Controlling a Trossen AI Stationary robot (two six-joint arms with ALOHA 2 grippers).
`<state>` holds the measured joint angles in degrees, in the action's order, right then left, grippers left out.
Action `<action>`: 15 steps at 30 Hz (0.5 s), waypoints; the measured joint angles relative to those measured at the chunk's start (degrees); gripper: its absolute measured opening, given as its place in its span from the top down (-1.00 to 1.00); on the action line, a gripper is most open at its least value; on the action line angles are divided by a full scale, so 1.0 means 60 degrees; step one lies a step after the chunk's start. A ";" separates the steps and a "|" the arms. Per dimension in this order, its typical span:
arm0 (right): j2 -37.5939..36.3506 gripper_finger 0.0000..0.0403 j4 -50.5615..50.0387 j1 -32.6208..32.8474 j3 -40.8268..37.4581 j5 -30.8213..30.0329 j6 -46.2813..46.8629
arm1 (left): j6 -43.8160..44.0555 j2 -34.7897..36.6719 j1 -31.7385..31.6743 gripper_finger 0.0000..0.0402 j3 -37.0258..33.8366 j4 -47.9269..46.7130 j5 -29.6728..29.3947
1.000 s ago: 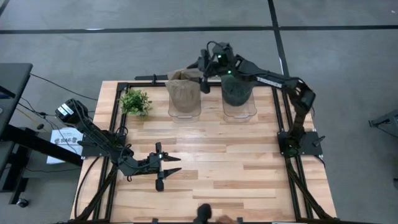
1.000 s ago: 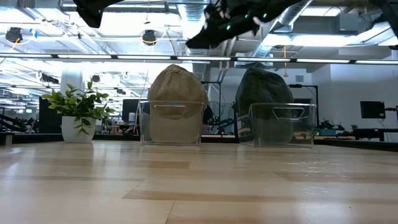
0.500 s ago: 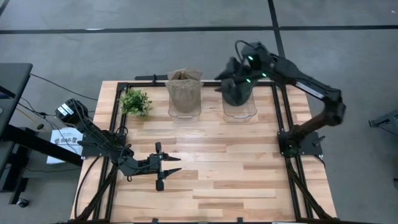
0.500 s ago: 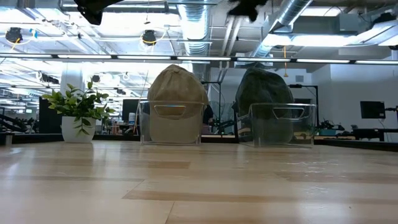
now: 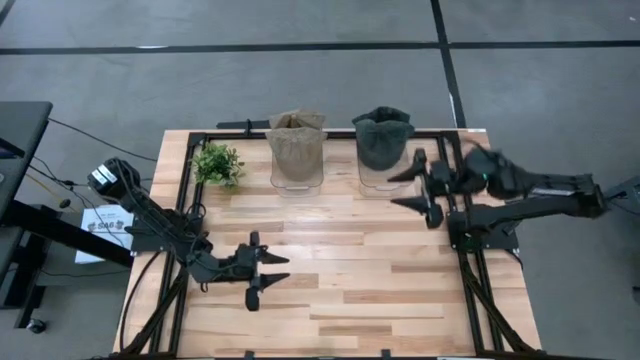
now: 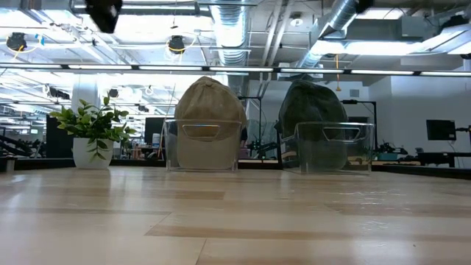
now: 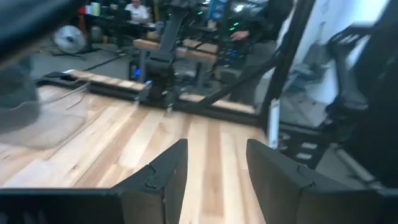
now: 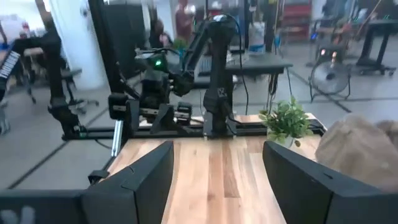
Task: Pick & Place hat
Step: Return to Home Position
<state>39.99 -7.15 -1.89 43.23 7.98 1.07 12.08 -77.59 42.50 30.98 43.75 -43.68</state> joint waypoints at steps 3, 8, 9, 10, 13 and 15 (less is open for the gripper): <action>-0.1005 -0.19 0.1099 0.0830 -0.1576 -0.0912 0.0292 | 0.0087 0.0499 -0.0686 0.20 0.0000 -0.0035 0.1392; -0.1983 -0.19 0.1957 0.1685 -0.3151 -0.1410 0.0402 | 0.0547 0.1678 -0.2572 0.20 0.0000 -0.0645 0.5001; -0.2116 -0.19 0.2136 0.1816 -0.3357 -0.1407 0.0401 | 0.0563 0.1941 -0.2943 0.20 0.0000 -0.0934 0.5452; -0.2255 -0.19 0.2270 0.1946 -0.3562 -0.1408 0.0407 | 0.0561 0.2171 -0.3301 0.20 0.0000 -0.1161 0.5788; -0.2688 -0.19 0.2329 0.2314 -0.4033 -0.1675 0.0429 | 0.0561 0.2895 -0.4229 0.20 -0.0258 -0.1448 0.6112; -0.2998 -0.19 0.2337 0.2586 -0.4355 -0.2282 0.0564 | 0.0578 0.3440 -0.4734 0.20 -0.0727 -0.1439 0.6130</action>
<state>22.00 6.87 13.63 17.10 -5.71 4.45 15.55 -56.95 14.10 26.62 35.11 -6.91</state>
